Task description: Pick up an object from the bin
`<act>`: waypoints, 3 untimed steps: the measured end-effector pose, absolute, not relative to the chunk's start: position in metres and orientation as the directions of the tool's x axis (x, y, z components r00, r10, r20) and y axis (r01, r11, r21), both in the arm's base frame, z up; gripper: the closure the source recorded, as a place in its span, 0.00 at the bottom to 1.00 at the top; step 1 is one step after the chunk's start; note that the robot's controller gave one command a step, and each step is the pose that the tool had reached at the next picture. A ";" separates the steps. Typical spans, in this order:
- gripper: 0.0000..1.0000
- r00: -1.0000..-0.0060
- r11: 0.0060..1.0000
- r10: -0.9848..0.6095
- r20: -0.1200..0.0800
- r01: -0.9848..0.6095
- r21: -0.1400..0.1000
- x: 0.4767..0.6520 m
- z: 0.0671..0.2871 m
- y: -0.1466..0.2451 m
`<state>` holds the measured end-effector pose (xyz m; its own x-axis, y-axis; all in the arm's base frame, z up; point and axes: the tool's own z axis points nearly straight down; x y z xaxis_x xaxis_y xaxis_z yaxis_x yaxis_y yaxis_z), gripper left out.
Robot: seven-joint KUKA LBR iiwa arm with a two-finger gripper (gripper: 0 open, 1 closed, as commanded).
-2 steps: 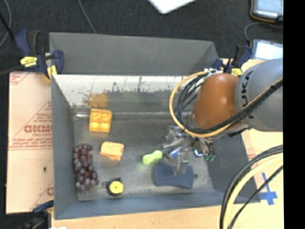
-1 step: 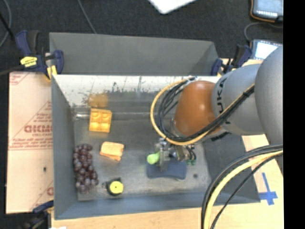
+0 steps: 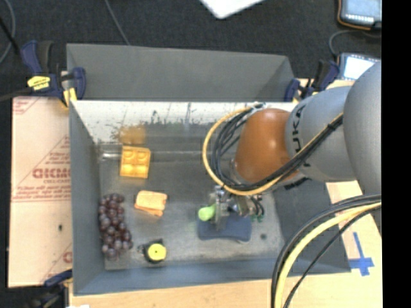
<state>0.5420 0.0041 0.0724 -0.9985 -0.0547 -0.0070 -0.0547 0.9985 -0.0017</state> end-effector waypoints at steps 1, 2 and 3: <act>1.00 -0.997 0.997 -0.078 -0.010 -0.078 -0.003 0.541 0.199 0.009; 1.00 -0.997 0.997 -0.078 -0.010 -0.078 -0.003 0.541 0.199 0.009; 1.00 -0.994 0.994 -0.109 -0.003 -0.109 -0.003 0.544 0.238 0.010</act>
Offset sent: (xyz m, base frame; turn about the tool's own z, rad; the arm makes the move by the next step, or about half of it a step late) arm 0.0000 0.0000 0.0000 0.0000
